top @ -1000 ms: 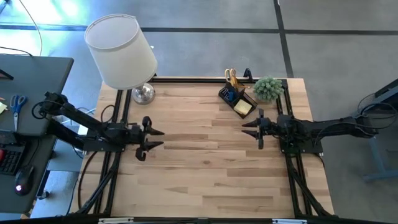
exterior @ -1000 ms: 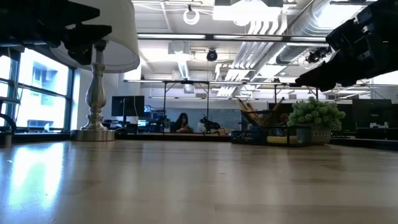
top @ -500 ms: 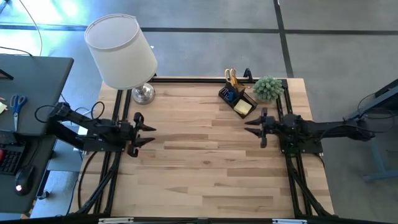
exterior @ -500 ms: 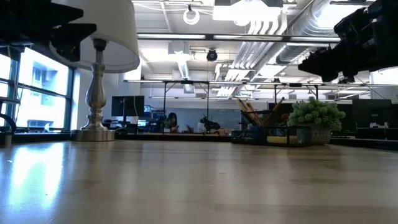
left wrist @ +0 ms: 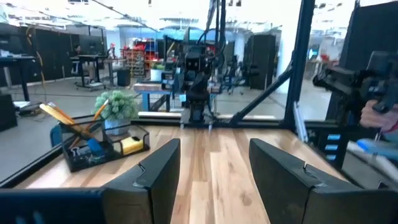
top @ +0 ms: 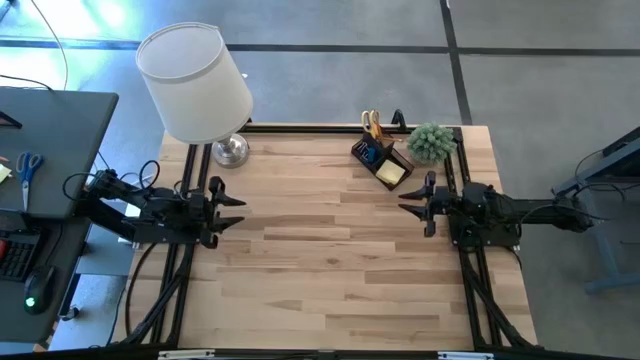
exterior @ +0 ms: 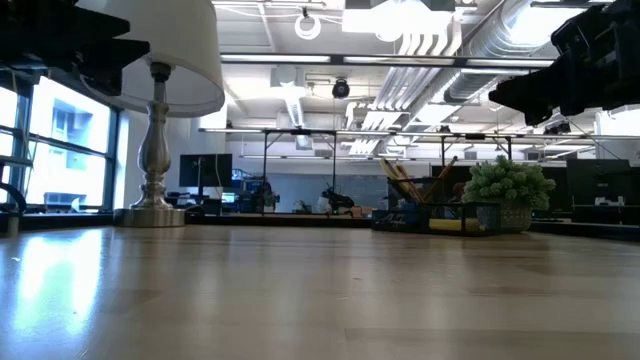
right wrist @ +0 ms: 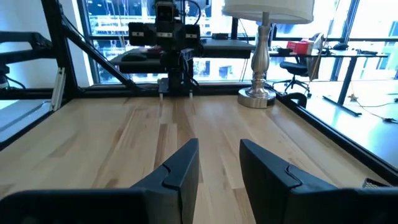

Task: Pick and place office supplies into organizer
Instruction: Return to Home Position

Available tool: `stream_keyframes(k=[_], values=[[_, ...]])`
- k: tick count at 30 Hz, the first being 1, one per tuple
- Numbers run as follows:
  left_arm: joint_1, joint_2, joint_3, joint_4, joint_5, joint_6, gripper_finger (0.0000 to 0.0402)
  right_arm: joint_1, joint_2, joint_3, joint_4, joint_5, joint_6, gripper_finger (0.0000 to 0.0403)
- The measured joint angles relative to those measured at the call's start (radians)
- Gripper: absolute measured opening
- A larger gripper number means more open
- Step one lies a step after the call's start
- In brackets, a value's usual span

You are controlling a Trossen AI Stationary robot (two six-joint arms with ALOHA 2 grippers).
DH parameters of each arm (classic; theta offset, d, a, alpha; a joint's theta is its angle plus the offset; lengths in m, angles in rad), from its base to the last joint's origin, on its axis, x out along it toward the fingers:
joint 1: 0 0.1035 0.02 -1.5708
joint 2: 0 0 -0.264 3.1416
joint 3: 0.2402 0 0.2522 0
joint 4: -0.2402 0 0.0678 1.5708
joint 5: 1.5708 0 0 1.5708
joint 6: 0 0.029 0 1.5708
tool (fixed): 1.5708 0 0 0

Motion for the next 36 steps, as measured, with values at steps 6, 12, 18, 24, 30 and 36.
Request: stream_keyframes(k=[6,12,18,24,30,36], values=[[0.002,0.003,-0.066,0.088,0.009,0.021,0.0179,0.0,-0.051,0.001,-0.032,-0.002,0.009,0.0112],[0.051,0.002,-0.064,0.097,0.067,0.044,0.0179,0.0,-0.059,0.001,-0.061,-0.009,0.018,0.0112],[0.193,0.002,-0.064,0.046,0.169,0.012,0.0167,0.0,-0.059,0.001,-0.067,-0.01,-0.014,0.0112],[0.316,0.002,-0.064,0.041,0.294,-0.044,0.0125,0.0,-0.06,0.001,-0.075,-0.01,-0.026,0.0112],[0.347,0.008,-0.064,0.008,0.32,-0.036,0.0084,0.0,-0.059,0.001,-0.138,-0.011,-0.018,0.0112],[0.346,0.013,-0.064,0.009,0.321,0.029,0.0013,0.0,-0.06,0.001,-0.074,-0.01,-0.019,0.0089]])
